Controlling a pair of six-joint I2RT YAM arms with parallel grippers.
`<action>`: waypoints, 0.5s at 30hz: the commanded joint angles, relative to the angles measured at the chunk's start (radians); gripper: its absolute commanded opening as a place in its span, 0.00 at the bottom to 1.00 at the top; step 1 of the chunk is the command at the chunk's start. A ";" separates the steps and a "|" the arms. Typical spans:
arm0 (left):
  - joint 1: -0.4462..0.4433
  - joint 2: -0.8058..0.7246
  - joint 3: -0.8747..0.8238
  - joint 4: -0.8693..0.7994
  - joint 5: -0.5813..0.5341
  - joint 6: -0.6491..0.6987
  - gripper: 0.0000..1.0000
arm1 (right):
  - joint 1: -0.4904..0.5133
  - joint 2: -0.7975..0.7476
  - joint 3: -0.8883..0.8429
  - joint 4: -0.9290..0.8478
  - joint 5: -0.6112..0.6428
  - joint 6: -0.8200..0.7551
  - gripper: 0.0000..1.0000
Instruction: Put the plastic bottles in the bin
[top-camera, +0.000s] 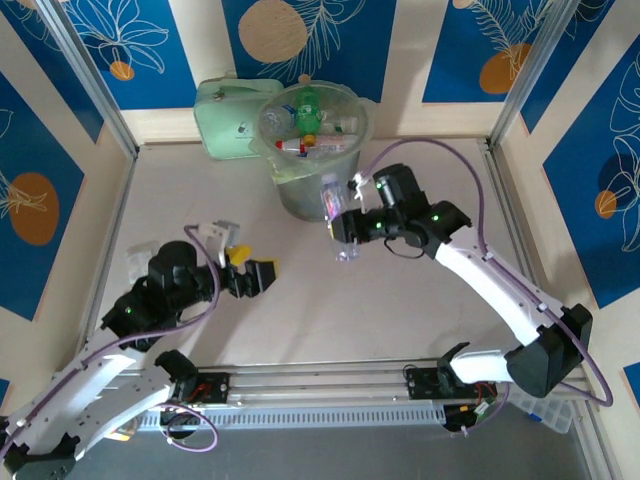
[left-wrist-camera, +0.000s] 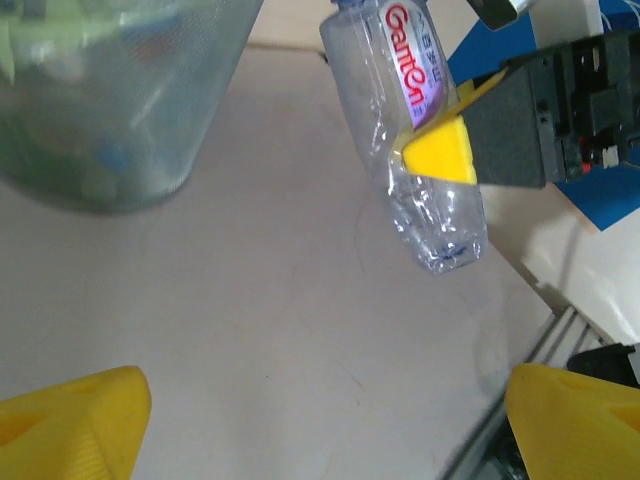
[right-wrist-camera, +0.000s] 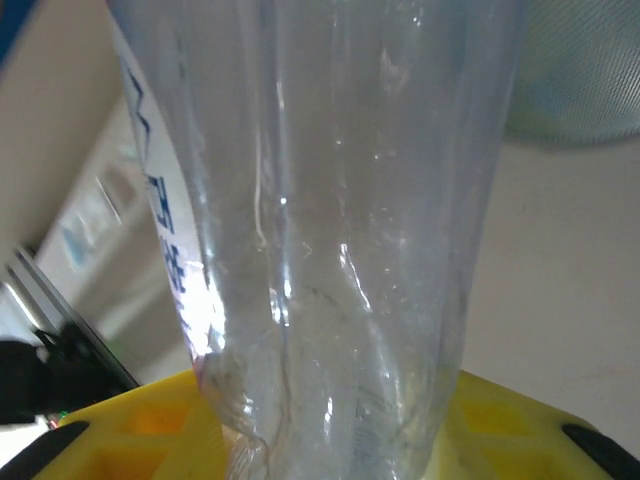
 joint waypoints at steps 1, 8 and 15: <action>0.003 0.079 0.104 0.046 -0.062 0.148 0.93 | -0.090 0.035 0.108 0.077 -0.138 0.107 0.40; 0.028 0.354 0.359 0.003 -0.074 0.149 0.98 | -0.199 0.350 0.586 -0.033 -0.153 0.187 0.39; 0.046 0.400 0.339 0.078 -0.146 0.170 0.98 | -0.274 0.806 1.236 -0.281 -0.180 0.296 0.40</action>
